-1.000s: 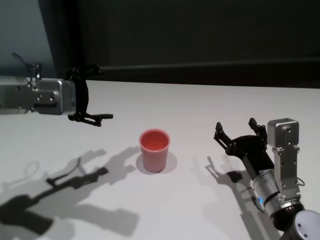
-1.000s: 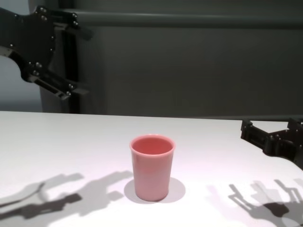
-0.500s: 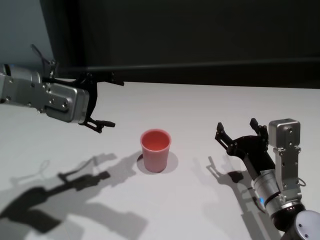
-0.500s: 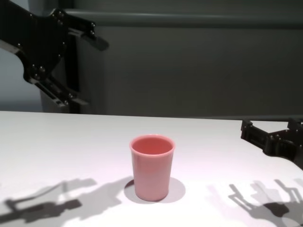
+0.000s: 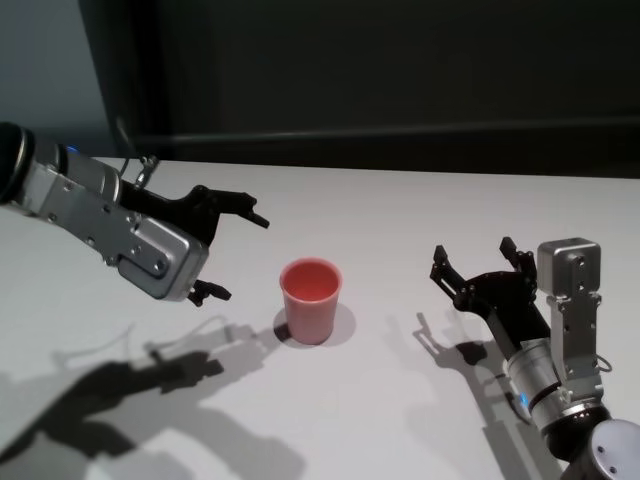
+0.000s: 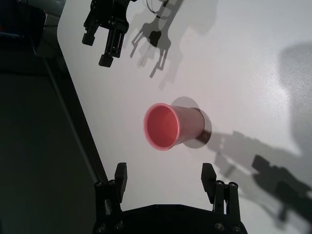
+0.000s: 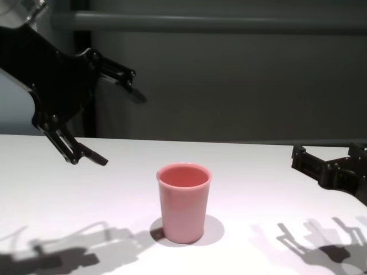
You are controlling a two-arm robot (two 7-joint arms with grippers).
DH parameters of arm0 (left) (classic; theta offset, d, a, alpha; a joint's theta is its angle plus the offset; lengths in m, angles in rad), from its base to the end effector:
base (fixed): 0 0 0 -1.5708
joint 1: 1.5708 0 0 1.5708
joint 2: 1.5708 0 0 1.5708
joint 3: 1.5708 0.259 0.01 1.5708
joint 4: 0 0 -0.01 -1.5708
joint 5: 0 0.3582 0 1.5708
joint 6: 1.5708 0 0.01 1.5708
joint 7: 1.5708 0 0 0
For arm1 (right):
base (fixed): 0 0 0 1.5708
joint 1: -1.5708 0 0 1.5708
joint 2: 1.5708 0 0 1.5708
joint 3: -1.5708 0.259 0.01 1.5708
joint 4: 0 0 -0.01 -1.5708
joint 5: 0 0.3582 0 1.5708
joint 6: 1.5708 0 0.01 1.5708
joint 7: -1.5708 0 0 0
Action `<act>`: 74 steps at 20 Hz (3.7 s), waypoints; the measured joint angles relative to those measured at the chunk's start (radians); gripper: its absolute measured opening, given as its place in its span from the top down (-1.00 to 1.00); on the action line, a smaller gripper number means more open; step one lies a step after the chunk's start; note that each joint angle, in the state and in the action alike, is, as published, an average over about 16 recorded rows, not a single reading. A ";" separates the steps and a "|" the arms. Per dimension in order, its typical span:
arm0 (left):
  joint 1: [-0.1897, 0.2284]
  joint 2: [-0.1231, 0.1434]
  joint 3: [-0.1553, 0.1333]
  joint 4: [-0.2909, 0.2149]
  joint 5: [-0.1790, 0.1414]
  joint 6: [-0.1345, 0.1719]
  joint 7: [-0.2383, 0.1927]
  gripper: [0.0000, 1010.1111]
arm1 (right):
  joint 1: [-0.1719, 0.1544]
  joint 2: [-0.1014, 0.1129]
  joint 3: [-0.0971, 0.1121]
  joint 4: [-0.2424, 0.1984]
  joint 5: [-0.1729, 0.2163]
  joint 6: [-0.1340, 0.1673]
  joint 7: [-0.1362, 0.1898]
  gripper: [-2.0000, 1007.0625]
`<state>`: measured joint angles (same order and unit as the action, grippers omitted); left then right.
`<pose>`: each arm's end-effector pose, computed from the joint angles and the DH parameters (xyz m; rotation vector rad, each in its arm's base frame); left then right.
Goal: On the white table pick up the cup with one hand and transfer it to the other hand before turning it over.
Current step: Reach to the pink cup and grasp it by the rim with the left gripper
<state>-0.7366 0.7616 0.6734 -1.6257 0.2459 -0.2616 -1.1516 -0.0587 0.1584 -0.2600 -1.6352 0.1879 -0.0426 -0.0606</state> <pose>0.4476 -0.0009 -0.0546 0.9242 -0.9588 -0.1062 0.3496 0.0573 -0.2781 0.0397 0.0385 -1.3662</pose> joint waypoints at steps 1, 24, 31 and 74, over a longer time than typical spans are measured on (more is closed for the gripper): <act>-0.008 -0.004 0.012 0.005 0.005 -0.006 -0.011 -0.99 | 0.000 0.000 0.000 0.000 0.000 0.000 0.000 -0.99; -0.185 -0.161 0.216 0.191 0.072 -0.117 -0.156 -0.99 | 0.000 0.000 0.000 0.000 0.000 0.000 0.000 -0.99; -0.227 -0.206 0.258 0.257 0.100 -0.160 -0.156 -0.99 | 0.000 0.000 0.000 0.000 0.000 0.000 0.000 -0.99; -0.308 -0.301 0.427 0.434 0.194 -0.233 -0.085 -0.99 | 0.000 0.000 0.000 0.000 0.000 0.000 0.000 -0.99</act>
<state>-1.0451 0.4603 1.1003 -1.1913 0.4400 -0.4947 -1.2363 -0.0587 0.1584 -0.2600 -1.6352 0.1879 -0.0426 -0.0606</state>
